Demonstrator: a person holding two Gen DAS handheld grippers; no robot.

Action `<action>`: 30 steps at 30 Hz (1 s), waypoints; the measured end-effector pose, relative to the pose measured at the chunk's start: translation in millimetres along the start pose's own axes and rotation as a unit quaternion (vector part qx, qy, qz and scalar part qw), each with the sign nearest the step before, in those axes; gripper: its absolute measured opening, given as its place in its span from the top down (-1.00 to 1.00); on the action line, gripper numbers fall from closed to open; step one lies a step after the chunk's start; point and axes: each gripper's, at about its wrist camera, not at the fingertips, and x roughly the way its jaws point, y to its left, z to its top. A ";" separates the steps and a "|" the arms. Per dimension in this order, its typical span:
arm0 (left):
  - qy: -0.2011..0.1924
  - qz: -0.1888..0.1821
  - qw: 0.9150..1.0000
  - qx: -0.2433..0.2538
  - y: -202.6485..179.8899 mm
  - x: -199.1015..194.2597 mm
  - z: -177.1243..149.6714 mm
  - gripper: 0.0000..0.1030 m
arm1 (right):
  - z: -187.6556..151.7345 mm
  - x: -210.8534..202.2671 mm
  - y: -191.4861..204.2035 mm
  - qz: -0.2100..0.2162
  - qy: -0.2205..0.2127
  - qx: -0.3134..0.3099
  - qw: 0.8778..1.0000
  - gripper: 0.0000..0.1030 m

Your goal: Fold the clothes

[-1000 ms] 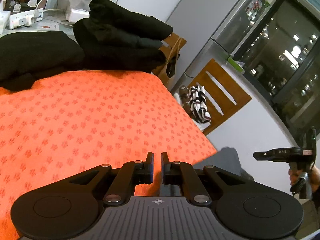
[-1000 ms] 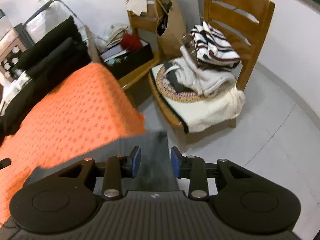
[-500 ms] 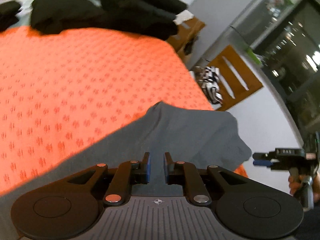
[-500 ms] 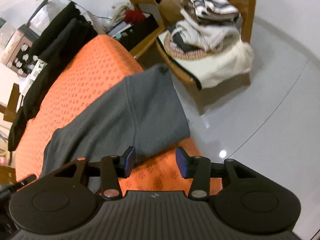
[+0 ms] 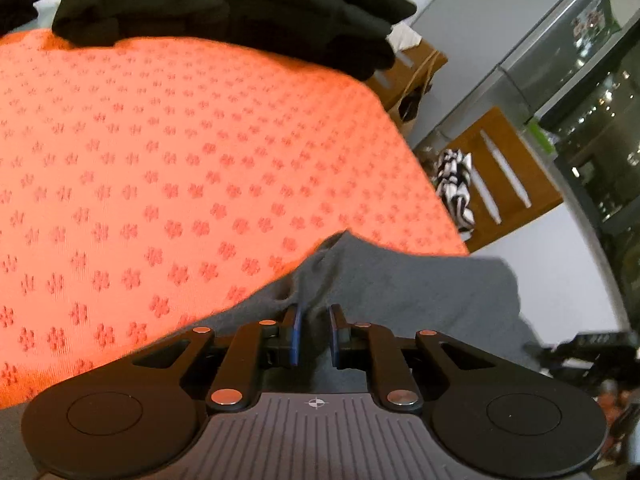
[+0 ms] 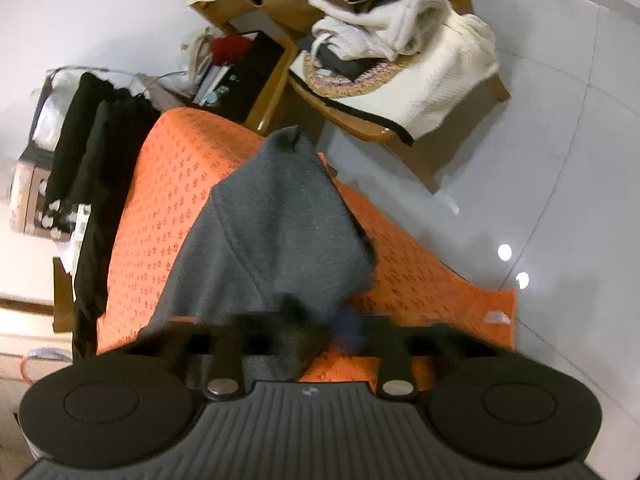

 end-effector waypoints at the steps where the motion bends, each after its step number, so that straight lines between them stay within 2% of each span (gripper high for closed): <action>1: -0.001 -0.002 1.000 -0.002 2.5 -0.1 -1.3 0.71 | 3.1 -1.2 0.0 0.005 -0.005 -0.002 1.000 0.77; 5: -0.006 -0.010 1.000 -0.018 10.9 -0.1 -4.0 0.85 | 16.7 -4.6 -9.2 0.010 -0.011 -0.013 1.000 0.80; 8: -0.010 -0.007 1.000 -0.023 11.0 -0.9 -4.2 0.84 | 20.7 2.8 -16.4 0.001 -0.001 -0.033 0.999 0.80; 9: -0.013 0.002 1.000 -0.019 6.8 -4.4 -4.3 0.80 | 20.9 4.4 -16.0 -0.004 0.001 -0.047 0.999 0.74; 12: -0.034 0.019 0.999 0.023 -13.0 -25.5 -11.6 0.60 | 19.3 -7.1 -0.5 -0.038 -0.019 -0.118 0.992 0.39; 16: -0.051 0.024 0.996 0.064 -38.1 -51.1 -29.4 0.36 | 9.1 -31.7 34.3 -0.067 -0.056 -0.258 0.962 0.29; 18: -0.056 0.034 0.995 0.078 -46.8 -54.8 -33.7 0.16 | 1.7 -38.7 48.2 -0.050 -0.065 -0.313 0.946 0.24; 22: -0.051 0.045 0.993 0.094 -54.9 -47.7 -27.5 0.15 | -18.7 -33.6 75.7 -0.009 -0.061 -0.396 0.916 0.19; 25: -0.030 0.027 0.993 0.112 -59.9 -30.3 -13.1 0.20 | -40.3 -20.1 97.6 0.004 -0.045 -0.441 0.896 0.19; 27: -0.015 0.015 0.992 0.125 -63.2 -18.7 -3.5 0.43 | -56.5 -7.5 108.0 0.009 -0.033 -0.466 0.884 0.19; 30: 0.006 -0.003 0.990 0.143 -68.2 -1.3 11.0 0.62 | -84.5 8.7 124.7 0.013 -0.019 -0.497 0.868 0.19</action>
